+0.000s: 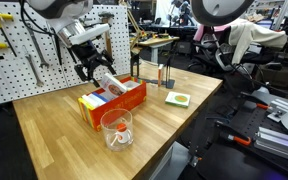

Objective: Pick up the book in the back and place it inside the box

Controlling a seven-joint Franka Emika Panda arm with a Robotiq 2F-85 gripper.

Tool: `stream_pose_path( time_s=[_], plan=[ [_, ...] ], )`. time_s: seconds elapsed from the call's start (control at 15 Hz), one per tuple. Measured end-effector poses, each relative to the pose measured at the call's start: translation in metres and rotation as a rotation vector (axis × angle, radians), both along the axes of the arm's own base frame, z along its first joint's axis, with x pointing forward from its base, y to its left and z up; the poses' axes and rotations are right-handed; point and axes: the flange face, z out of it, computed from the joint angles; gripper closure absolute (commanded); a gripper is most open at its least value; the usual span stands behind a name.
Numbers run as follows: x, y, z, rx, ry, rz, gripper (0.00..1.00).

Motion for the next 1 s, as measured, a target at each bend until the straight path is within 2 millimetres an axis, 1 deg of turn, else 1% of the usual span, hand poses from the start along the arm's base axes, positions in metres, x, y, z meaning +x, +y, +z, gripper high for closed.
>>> stream_pose_path(
  time_s=[0.07,0.13,0.2,0.27,0.33,0.67,0.73,0.8,0.87,1.0],
  plan=[
    [0.0,0.0,0.0,0.0,0.0,0.0,0.34],
    [0.0,0.0,-0.001,-0.001,0.0,0.0,0.43],
    [0.0,-0.001,-0.001,-0.003,0.0,0.0,0.48],
    [0.0,-0.001,-0.002,-0.006,0.0,0.0,0.56],
    [0.0,-0.002,-0.004,-0.01,0.0,0.0,0.62],
    [-0.005,0.002,-0.018,-0.036,0.006,0.014,0.97],
    [-0.007,0.004,-0.021,-0.041,0.007,0.019,1.0],
    [-0.008,0.006,-0.022,-0.046,0.005,0.023,1.0],
    [-0.008,0.006,-0.022,-0.052,0.002,0.026,0.96],
    [-0.007,0.005,-0.022,-0.063,-0.005,0.029,0.96]
  ],
)
